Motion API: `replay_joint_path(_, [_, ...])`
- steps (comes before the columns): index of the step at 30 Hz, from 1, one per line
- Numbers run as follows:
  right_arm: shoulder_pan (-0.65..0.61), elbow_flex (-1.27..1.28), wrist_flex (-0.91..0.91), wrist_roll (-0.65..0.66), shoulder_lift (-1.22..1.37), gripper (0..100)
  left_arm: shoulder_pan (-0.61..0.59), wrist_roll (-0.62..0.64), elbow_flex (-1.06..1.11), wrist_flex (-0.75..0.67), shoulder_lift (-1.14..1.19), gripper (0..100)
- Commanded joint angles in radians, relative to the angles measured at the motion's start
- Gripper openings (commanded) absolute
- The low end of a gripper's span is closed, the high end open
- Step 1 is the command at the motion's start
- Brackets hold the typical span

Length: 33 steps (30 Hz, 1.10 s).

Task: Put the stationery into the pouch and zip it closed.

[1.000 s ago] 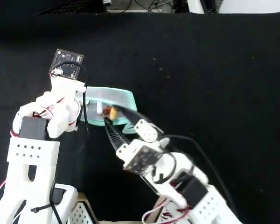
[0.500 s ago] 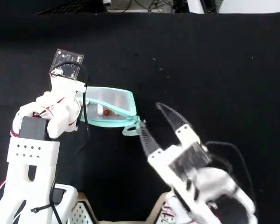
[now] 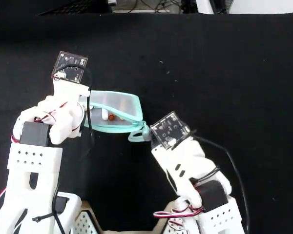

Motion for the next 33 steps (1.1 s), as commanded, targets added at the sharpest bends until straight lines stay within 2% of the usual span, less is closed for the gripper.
replay_joint_path(1, [0.015,-0.079,0.126,0.002,-0.056,18.8,0.008,-0.009,0.005,0.0,0.021,3])
replay_joint_path(5, [0.041,-0.058,0.143,0.002,-0.197,20.5,0.008,-0.009,0.013,-0.015,0.021,3])
replay_joint_path(10, [0.038,-0.031,0.167,-0.006,-0.268,32.2,0.008,-0.009,0.077,-0.106,0.021,3])
replay_joint_path(19, [-0.176,-0.024,0.163,-0.006,-0.271,31.3,0.015,-0.002,0.077,-0.11,0.023,3])
replay_joint_path(22, [-0.212,-0.01,0.153,-0.006,-0.271,31.4,0.012,-0.002,0.077,-0.11,0.023,3])
replay_joint_path(27, [-0.206,0.105,0.034,-0.006,-0.271,31.2,0.012,-0.002,0.077,-0.11,0.023,3])
replay_joint_path(33, [-0.107,0.182,-0.127,-0.006,-0.272,31.0,0.01,-0.002,0.082,-0.11,0.023,3])
